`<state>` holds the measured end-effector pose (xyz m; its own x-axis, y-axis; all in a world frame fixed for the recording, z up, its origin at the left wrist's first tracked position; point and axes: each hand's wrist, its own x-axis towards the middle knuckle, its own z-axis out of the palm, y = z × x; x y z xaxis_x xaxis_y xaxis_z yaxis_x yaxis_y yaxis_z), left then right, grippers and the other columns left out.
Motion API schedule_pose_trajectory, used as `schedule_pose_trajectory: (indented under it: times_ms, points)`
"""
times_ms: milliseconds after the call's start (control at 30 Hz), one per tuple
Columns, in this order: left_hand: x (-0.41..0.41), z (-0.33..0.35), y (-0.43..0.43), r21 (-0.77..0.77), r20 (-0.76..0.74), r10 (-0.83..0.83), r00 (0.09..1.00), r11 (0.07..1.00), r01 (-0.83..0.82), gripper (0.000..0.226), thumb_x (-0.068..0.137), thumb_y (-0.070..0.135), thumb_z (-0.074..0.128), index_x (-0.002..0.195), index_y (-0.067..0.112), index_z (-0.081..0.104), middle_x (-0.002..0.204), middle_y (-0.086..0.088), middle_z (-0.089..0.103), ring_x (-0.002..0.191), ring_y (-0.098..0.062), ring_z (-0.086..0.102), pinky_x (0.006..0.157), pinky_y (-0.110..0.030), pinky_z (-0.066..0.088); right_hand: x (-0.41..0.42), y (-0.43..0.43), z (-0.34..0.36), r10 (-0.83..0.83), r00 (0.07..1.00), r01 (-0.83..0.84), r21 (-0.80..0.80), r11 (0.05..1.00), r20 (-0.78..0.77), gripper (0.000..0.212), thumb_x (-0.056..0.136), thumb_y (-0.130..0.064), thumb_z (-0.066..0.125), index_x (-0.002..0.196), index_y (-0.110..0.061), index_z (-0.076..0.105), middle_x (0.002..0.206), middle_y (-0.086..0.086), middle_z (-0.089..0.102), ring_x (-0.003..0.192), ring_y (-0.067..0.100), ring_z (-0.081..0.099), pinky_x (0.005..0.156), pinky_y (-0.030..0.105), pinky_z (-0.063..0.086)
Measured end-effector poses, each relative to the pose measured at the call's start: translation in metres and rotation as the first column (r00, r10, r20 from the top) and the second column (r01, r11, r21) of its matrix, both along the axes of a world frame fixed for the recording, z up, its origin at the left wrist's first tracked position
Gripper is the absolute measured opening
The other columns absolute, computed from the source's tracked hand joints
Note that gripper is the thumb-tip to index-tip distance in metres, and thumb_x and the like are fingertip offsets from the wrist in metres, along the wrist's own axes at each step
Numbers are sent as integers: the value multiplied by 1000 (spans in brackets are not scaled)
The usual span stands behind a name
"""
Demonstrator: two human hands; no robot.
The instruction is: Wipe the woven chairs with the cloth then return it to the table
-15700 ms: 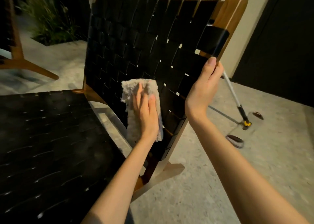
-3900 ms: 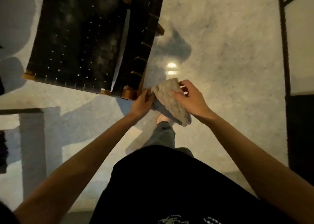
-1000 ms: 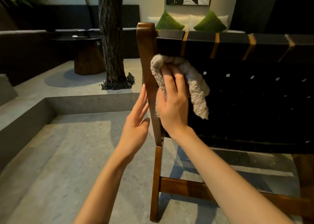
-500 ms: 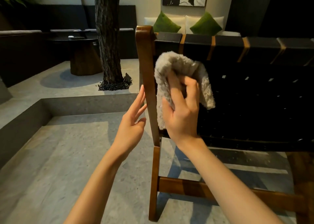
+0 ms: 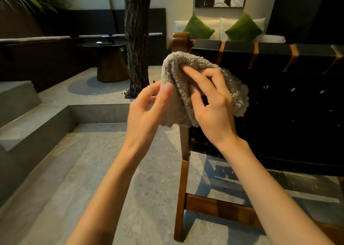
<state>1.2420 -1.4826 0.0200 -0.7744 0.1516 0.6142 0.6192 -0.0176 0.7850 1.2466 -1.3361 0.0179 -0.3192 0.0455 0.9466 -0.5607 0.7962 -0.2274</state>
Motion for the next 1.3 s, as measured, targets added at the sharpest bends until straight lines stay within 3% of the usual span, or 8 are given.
schedule_pose_trajectory:
  times_ms: [200,333,533,700,800,867,1000,1300]
  points:
    - [-6,29,17,212,-162,362,918,921,-326,12,87,6,62,97,14,64,83,13,61,77,2,56,67,-14,44,11,0,10,-41,998,43,28,999,-53,49,86,1,63,134,-4,51,100,14,52,94,2,41,93,8,37]
    - [-12,34,29,221,-345,612,712,790,-572,19,81,1,59,95,13,59,91,6,58,85,-19,49,76,-26,39,7,-10,13,-163,986,164,53,985,-27,62,83,-4,67,140,-12,44,96,12,44,86,15,46,84,18,46]
    - [-28,14,35,161,-448,513,732,852,-498,31,83,-10,57,112,2,62,105,-7,56,95,-15,55,80,-25,52,-5,-14,-7,-81,989,92,-84,992,123,61,88,2,59,143,-16,40,118,22,47,116,32,50,106,31,38]
    - [-37,-7,34,137,-421,457,784,886,-443,38,84,-9,58,118,7,58,115,-2,59,105,-12,58,88,-37,53,-12,-4,-23,-78,991,87,-88,992,106,60,90,-13,64,143,-27,38,110,14,56,115,29,54,100,42,47]
    - [-38,-25,37,77,-340,374,863,926,-370,45,86,-7,57,127,9,52,122,-6,60,112,-15,59,91,-37,53,-17,0,-38,-35,989,61,-175,983,147,61,88,-19,67,142,-27,41,121,11,60,115,20,55,101,18,41]
    - [-37,-38,39,78,-287,351,891,936,-343,45,88,0,53,132,8,50,125,3,57,115,1,55,96,-23,48,-23,2,-48,-20,986,58,-225,973,165,58,86,-19,69,139,-23,47,121,10,62,111,15,55,93,2,33]
    - [-40,-60,40,42,-212,231,950,973,-227,51,92,26,58,139,18,41,131,14,48,121,12,45,98,-10,39,-28,2,-69,-94,976,141,-240,960,195,52,83,-16,72,132,-13,55,110,14,65,103,20,59,86,6,37]
    - [-69,-133,35,-116,-161,187,969,971,-207,52,88,1,62,137,7,47,126,12,55,114,8,52,95,-16,46,-40,8,-145,-90,943,182,-269,946,320,48,79,-15,76,124,-7,62,92,14,67,84,13,56,74,-1,35]
